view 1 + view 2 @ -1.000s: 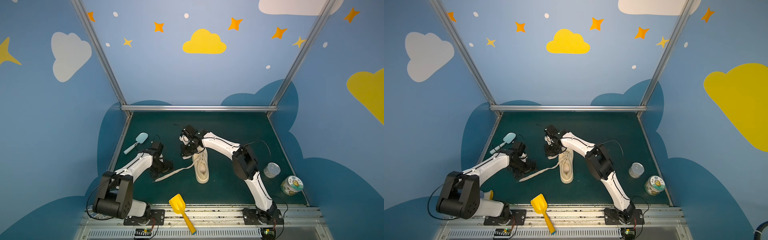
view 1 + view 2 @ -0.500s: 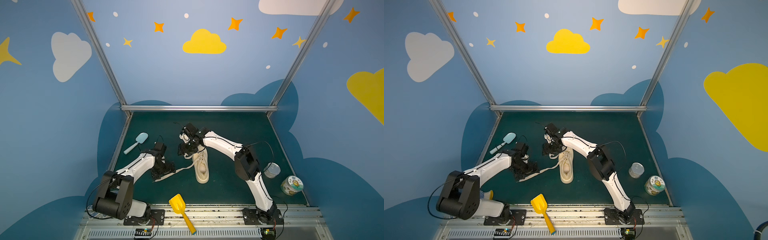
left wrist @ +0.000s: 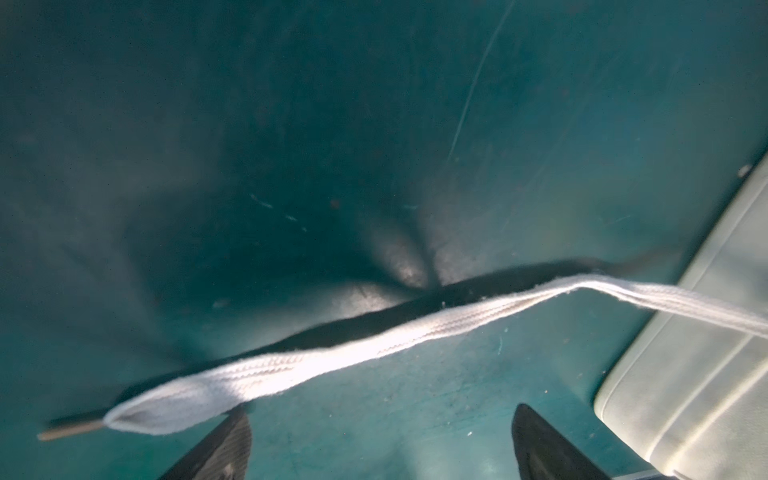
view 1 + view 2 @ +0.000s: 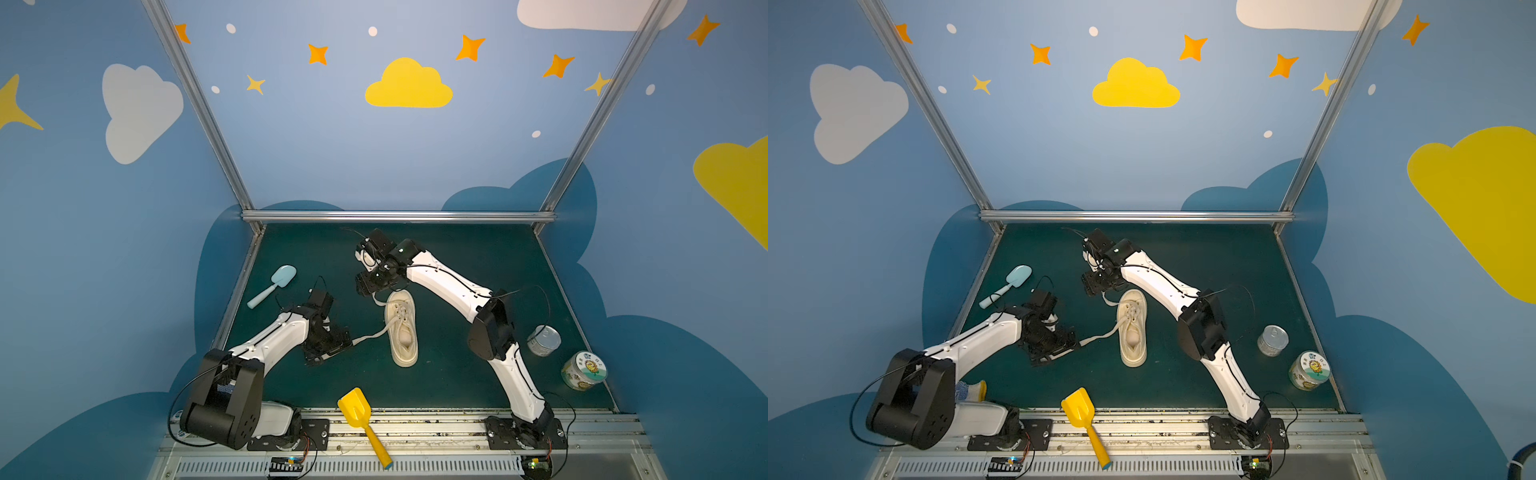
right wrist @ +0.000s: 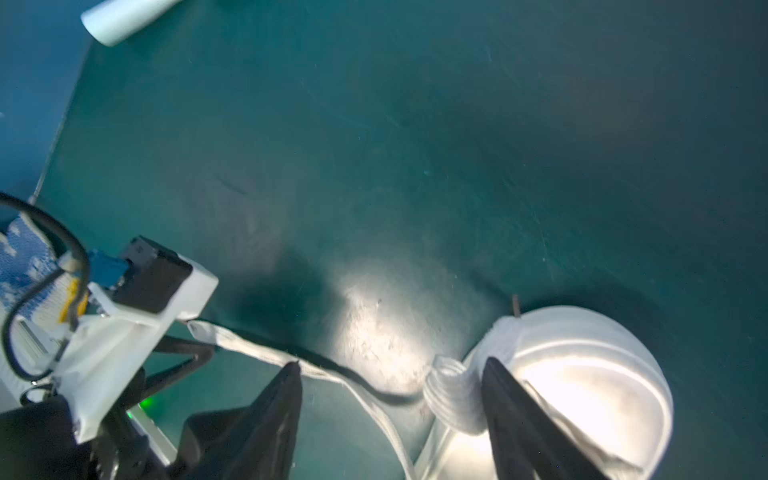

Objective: Tie the shoes

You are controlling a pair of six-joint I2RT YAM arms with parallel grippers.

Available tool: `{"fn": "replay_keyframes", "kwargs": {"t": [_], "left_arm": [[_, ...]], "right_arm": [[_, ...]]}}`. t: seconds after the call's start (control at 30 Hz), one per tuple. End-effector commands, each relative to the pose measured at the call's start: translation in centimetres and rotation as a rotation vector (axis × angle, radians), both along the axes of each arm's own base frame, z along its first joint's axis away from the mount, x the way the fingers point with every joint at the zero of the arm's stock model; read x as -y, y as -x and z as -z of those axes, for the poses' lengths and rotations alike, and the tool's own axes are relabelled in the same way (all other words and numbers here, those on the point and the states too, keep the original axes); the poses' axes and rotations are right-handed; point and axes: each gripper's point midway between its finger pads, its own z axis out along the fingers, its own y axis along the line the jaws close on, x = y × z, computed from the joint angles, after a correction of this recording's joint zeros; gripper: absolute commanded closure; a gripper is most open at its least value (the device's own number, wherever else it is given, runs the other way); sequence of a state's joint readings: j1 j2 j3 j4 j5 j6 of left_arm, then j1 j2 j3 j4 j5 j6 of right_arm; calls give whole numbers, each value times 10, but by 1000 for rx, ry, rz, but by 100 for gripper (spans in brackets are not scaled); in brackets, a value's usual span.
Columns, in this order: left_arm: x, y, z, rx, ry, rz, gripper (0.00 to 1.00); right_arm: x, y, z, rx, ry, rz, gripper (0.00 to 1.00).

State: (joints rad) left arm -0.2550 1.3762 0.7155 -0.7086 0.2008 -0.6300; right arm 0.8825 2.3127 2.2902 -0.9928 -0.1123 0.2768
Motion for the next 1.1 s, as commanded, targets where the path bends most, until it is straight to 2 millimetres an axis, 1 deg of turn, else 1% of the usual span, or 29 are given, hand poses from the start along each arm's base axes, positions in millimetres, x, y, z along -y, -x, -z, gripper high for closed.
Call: {"fn": "replay_keyframes", "kwargs": {"t": [0.0, 0.03, 0.17, 0.23, 0.27, 0.3, 0.37, 0.43, 0.5, 0.57, 0.6, 0.7, 0.8, 0.83, 0.9, 0.93, 0.97, 1.03, 1.07], "left_arm": [[1, 1, -4, 4, 27, -13, 2], [-1, 1, -4, 8, 29, -21, 2], [1, 2, -5, 12, 71, -44, 2], [1, 2, -5, 16, 74, -47, 2], [1, 0, -6, 25, 75, -43, 2], [1, -2, -8, 37, 75, -33, 2], [3, -10, -13, 86, 90, -25, 2], [9, -19, -18, 142, 133, -15, 2], [16, -27, -23, 187, 183, -10, 2], [26, -35, -30, 245, 245, 27, 2], [30, -38, -33, 276, 268, 45, 2], [43, -55, -45, 430, 318, 104, 3], [51, -68, -62, 636, 324, 154, 3], [50, -70, -65, 680, 316, 157, 3], [45, -71, -64, 698, 281, 156, 3], [41, -68, -62, 668, 244, 176, 3], [33, -64, -55, 616, 181, 184, 6], [9, -53, -41, 484, 22, 192, 8], [2, -48, -37, 440, -30, 205, 10]], "right_arm": [[13, 25, 23, -104, 100, -46, 31], [11, 27, 20, -92, 90, -56, 31], [17, 13, -1, 60, 129, -40, 31], [19, 11, -2, 115, 160, -92, 31], [21, 10, 1, 114, 173, -77, 30], [18, 15, 3, 80, 151, -88, 30], [8, 30, 5, -70, 36, -113, 31], [4, 36, 1, -208, -50, -68, 34], [7, 33, -3, -218, -60, -39, 36], [7, 31, -6, -203, -85, -32, 34], [6, 31, -7, -232, -112, -13, 33], [7, 28, -6, -342, -200, 42, 34], [11, 24, -8, -369, -235, 70, 35], [12, 23, -11, -363, -247, 74, 36], [17, 20, -17, -345, -261, 85, 36], [20, 18, -22, -341, -271, 98, 36], [24, 15, -24, -341, -277, 112, 37], [35, 10, -29, -343, -288, 139, 38], [40, 7, -32, -334, -287, 149, 38]]}}
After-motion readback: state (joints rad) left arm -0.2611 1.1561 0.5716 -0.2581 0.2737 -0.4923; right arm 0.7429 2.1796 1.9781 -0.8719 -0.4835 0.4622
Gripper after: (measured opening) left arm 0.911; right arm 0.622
